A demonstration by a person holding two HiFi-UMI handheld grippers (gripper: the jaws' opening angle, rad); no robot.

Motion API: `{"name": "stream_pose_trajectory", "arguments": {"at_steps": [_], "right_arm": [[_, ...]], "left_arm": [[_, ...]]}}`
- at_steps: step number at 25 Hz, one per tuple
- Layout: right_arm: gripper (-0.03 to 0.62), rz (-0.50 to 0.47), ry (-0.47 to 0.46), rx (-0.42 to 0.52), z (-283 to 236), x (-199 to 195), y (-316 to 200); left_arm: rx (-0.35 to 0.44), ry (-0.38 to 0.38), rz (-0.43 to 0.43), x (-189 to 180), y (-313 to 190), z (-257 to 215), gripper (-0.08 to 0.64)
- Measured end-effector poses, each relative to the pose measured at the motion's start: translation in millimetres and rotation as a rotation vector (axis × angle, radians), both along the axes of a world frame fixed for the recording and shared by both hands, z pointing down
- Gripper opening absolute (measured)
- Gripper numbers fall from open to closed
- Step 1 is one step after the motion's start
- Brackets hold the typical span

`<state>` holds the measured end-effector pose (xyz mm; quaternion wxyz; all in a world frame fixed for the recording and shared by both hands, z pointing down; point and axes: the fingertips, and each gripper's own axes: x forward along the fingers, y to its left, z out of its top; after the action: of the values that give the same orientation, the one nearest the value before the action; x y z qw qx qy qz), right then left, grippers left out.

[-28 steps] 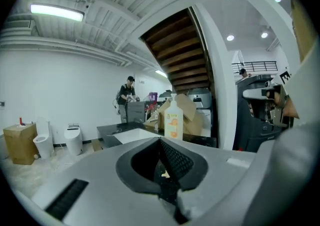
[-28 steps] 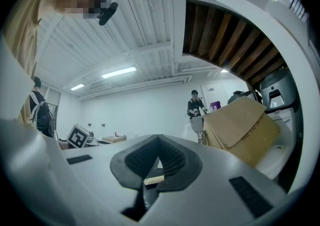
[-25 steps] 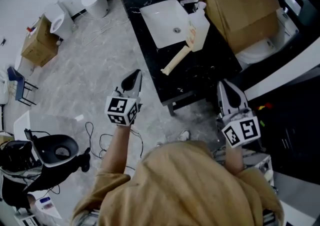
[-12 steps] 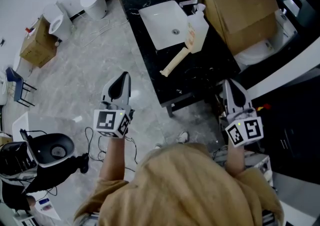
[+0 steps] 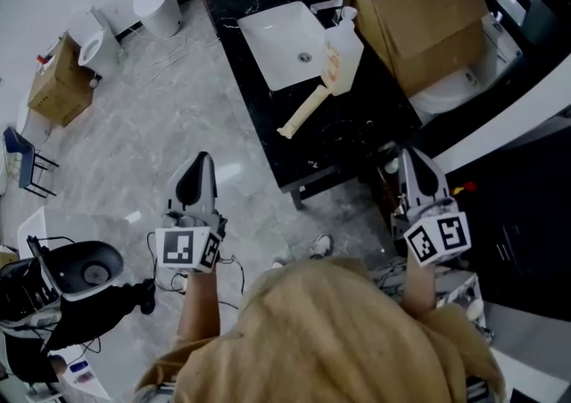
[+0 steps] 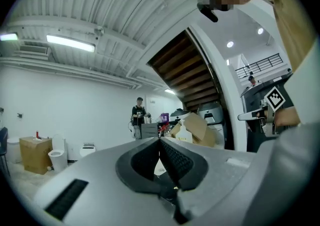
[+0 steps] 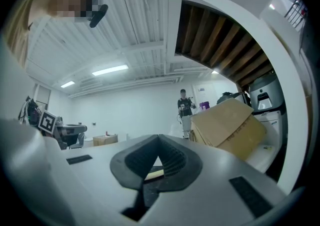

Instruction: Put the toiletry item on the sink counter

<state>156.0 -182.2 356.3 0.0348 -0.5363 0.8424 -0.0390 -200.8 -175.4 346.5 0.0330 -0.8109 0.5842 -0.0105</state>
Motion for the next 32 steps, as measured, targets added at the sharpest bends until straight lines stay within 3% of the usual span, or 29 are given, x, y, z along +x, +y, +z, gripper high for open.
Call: {"name": "stream_pose_trajectory", "arguments": {"at_steps": [10, 32], "right_arm": [[0.002, -0.048, 0.016, -0.017, 8, -16, 8], [0.002, -0.080, 0.023, -0.002, 1, -35, 8]], "left_arm": [[-0.028, 0.072, -0.003, 9, 20, 19, 0.005], [0.015, 0.063, 0.018, 6, 8, -5, 0.005]]}}
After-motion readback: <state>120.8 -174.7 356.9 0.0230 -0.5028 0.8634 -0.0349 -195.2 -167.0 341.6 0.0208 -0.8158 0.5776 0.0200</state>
